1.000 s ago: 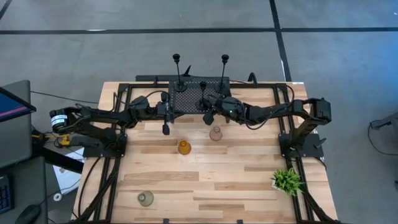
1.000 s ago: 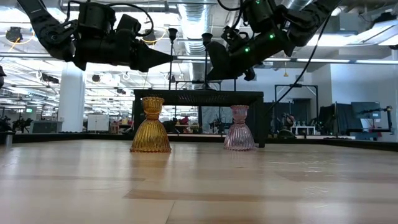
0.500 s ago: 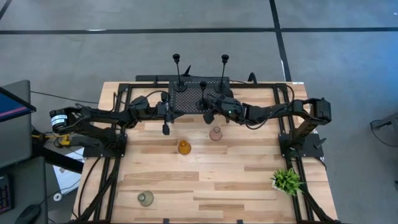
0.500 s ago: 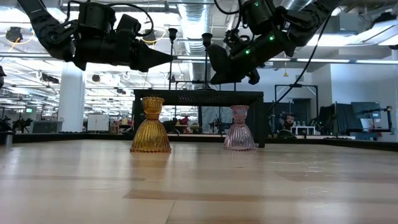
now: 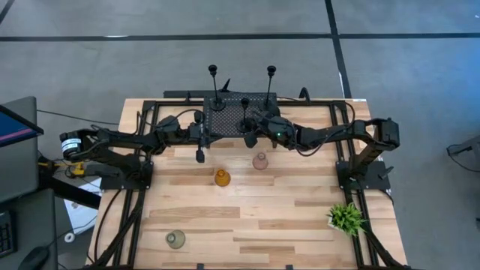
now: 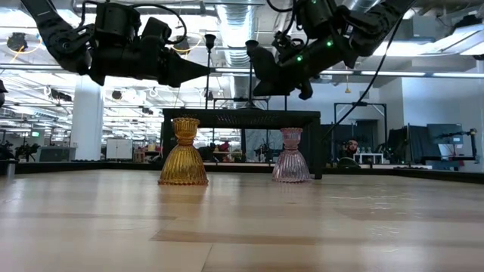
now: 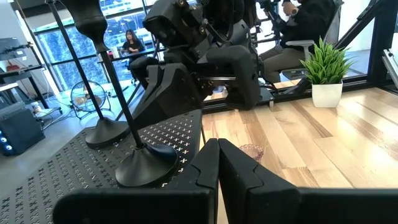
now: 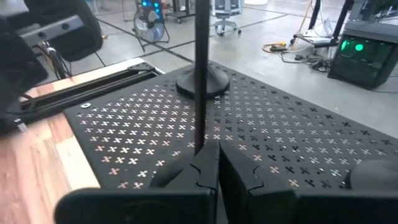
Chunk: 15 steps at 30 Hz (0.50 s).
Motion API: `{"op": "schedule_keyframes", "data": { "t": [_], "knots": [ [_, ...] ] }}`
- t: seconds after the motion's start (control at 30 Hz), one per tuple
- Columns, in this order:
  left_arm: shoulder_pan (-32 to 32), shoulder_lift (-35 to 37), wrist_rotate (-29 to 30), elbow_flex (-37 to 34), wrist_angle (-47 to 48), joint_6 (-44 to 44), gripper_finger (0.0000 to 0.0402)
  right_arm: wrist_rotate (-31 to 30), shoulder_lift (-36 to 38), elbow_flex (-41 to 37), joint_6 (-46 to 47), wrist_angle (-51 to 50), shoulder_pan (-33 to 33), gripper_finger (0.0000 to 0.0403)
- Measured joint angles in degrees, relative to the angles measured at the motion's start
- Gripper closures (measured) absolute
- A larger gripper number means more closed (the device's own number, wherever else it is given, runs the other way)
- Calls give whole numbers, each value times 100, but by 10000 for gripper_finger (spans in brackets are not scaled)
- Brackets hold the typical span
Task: Pick & Place candle stick holders
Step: Put the black candle holder on the shelf
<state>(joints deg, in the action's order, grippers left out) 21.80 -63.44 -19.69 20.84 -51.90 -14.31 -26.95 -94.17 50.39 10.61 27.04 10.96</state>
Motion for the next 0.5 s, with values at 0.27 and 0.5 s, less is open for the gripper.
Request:
{"op": "schedule_keyframes", "data": {
  "t": [0.27, 0.5],
  "knots": [
    [2, 0, -2, 0, 0, 2, 396, 176, 0, 0, 1, 209, 14, 403],
    [2, 2, -2, 0, 0, 2, 396, 158, 0, 0, 134, 23, 52, 403]
  ]
}}
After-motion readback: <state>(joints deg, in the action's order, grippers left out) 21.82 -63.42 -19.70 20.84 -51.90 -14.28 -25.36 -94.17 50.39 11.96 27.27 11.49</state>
